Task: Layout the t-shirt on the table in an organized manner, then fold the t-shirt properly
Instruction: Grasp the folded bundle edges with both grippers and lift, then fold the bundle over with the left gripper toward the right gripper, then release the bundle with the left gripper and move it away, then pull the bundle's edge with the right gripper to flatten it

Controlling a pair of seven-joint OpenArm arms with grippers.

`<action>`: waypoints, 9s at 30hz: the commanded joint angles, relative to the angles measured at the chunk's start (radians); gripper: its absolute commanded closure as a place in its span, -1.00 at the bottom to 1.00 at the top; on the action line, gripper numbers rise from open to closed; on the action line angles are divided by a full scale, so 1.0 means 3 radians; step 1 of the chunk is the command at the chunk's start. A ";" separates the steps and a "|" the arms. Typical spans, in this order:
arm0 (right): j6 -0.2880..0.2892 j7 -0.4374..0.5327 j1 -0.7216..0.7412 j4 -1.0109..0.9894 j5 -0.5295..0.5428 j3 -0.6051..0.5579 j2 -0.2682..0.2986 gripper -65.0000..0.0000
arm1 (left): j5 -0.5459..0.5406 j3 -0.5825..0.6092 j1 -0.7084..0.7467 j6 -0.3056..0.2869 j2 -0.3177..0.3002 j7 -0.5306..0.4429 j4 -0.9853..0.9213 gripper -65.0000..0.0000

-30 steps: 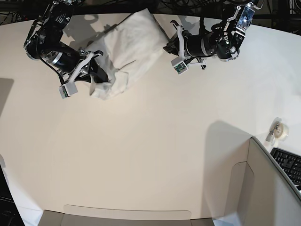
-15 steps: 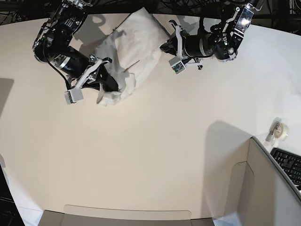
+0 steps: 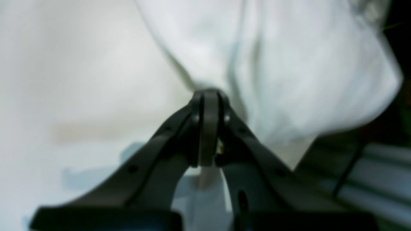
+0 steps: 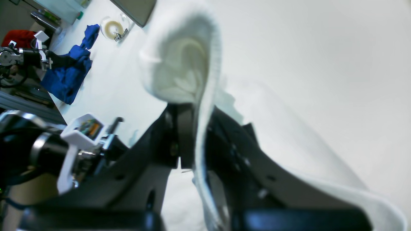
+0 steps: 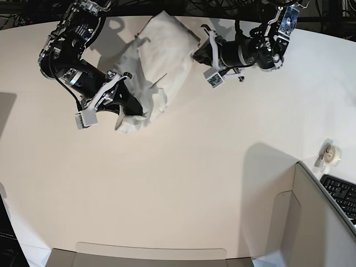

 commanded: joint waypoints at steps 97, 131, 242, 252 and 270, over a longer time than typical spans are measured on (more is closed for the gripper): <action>-0.0011 0.0060 0.0590 -0.0809 -0.0434 -0.0294 0.0109 1.00 | -0.1470 -0.0250 -0.0127 0.0055 0.0002 0.0901 0.0732 1.00; -0.0011 0.0060 0.0917 -0.0809 -0.0408 0.0059 0.0109 1.00 | -0.0237 0.0139 -0.0597 0.0070 0.0110 0.0027 -0.0751 1.00; -0.0011 0.0060 0.0948 -0.0962 -0.0393 -0.1905 -0.0008 -0.35 | -0.0237 -0.0813 -0.0367 0.0070 0.0171 0.0349 0.0236 0.28; -0.0011 0.0060 0.1275 -0.0957 -0.0188 -0.1660 -0.0008 -0.34 | -0.0237 -0.0813 -0.0362 0.0070 0.0171 0.0344 0.0236 0.28; -0.0011 0.0060 0.1122 -0.0972 -0.0884 -0.1240 0.0431 1.00 | -0.0237 -0.0808 -0.0387 0.0070 0.0171 0.0339 0.0042 0.94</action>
